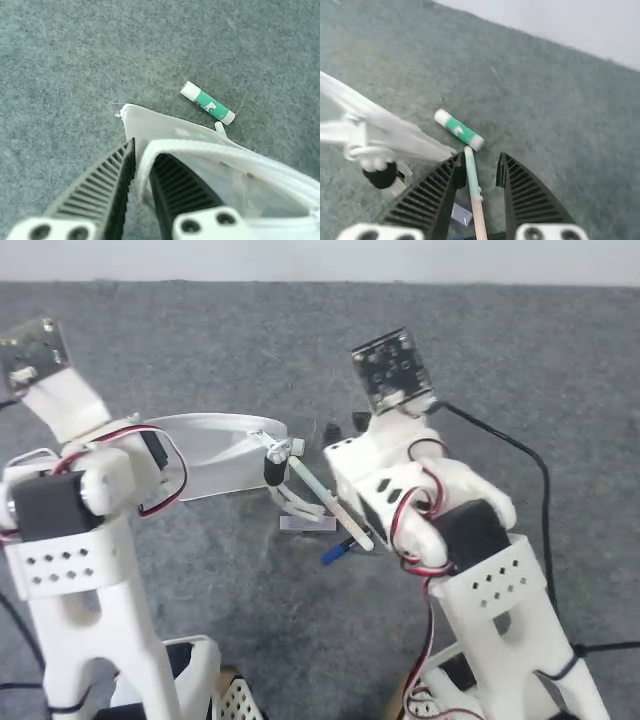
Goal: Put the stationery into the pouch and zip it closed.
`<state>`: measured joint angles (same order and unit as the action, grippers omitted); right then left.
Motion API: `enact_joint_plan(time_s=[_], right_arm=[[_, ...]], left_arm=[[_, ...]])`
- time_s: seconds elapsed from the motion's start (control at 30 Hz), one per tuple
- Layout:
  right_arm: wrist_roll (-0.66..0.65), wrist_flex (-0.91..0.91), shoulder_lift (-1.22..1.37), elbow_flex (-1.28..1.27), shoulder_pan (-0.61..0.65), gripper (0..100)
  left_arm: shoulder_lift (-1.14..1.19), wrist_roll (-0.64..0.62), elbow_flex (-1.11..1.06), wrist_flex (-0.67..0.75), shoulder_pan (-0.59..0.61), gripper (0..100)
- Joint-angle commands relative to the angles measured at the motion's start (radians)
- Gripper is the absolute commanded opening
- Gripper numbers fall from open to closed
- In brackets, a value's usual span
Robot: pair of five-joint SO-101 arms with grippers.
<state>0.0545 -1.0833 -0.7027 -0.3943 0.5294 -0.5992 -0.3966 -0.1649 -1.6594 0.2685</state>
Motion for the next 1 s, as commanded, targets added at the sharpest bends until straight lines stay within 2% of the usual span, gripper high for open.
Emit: enact_joint_plan(time_s=[0.0,0.23,0.43,0.6,0.97], right_arm=[[0.069,-0.042,-0.024,0.060,-0.050,10.2],[0.132,-0.137,-0.013,0.058,-0.096,10.2],[0.143,-0.206,0.147,0.060,-0.196,10.2],[0.256,-0.193,0.321,0.068,-0.209,10.2],[0.408,-0.108,0.533,0.066,-0.225,10.3]], left_arm=[[0.015,-0.017,-0.018,0.014,-0.002,1],[0.015,-0.017,-0.018,0.008,0.000,1],[0.015,-0.015,-0.019,0.006,0.002,1],[0.015,-0.015,-0.019,0.006,0.002,1],[0.011,-0.015,-0.039,0.012,0.002,1]])
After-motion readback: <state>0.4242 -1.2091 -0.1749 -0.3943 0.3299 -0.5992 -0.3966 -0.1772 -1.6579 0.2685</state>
